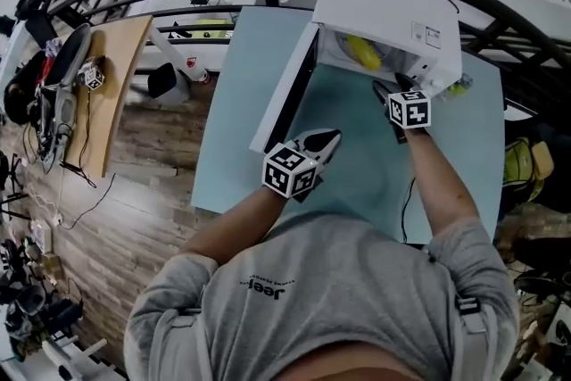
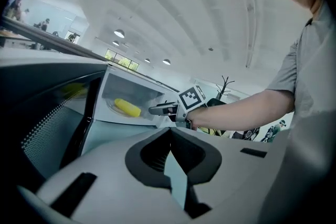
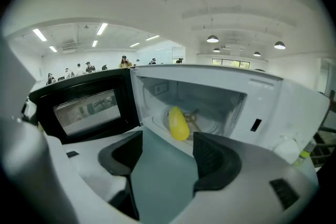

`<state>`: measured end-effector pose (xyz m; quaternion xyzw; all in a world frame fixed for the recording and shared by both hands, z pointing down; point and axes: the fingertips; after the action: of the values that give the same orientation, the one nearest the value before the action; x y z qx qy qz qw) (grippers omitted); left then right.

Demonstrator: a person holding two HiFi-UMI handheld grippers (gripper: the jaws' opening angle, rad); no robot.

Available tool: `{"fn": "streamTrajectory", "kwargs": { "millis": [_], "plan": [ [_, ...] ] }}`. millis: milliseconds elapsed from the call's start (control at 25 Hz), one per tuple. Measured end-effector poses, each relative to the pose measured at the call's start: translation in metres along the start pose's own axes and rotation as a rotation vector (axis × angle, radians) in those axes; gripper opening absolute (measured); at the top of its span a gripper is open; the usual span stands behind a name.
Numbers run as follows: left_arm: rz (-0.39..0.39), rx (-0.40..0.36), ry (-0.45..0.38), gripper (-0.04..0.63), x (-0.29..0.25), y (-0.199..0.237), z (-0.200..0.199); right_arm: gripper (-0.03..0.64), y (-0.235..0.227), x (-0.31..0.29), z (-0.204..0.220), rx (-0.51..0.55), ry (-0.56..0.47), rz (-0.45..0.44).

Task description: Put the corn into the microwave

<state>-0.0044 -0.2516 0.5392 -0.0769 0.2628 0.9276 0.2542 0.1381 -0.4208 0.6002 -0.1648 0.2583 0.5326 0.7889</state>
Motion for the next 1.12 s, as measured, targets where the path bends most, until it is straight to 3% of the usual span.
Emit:
{"fn": "streamTrajectory", "kwargs": {
  "millis": [240, 520, 680, 1120],
  "plan": [
    [0.081, -0.011, 0.003, 0.018, 0.014, -0.009, -0.001, 0.297, 0.022, 0.051, 0.019, -0.079, -0.022, -0.058],
    [0.169, -0.05, 0.06, 0.02, 0.025, -0.015, 0.008, 0.237, 0.046, 0.104, 0.043, -0.188, -0.064, -0.104],
    [0.111, -0.071, 0.058, 0.02, 0.032, -0.018, 0.011, 0.211, 0.06, 0.13, 0.05, -0.202, -0.09, -0.178],
    [-0.183, -0.008, -0.047, 0.018, 0.067, -0.055, 0.027, 0.055, 0.063, 0.24, 0.075, -0.158, -0.187, -0.401]
  ]
}}
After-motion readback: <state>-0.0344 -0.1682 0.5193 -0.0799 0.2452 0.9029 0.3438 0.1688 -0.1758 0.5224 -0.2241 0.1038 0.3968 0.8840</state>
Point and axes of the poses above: the fingertips, and each gripper's own axes: x backward along the fingers, y to its left, z out of its underside, and after that the axes turned 3 degrees about z, right-handed
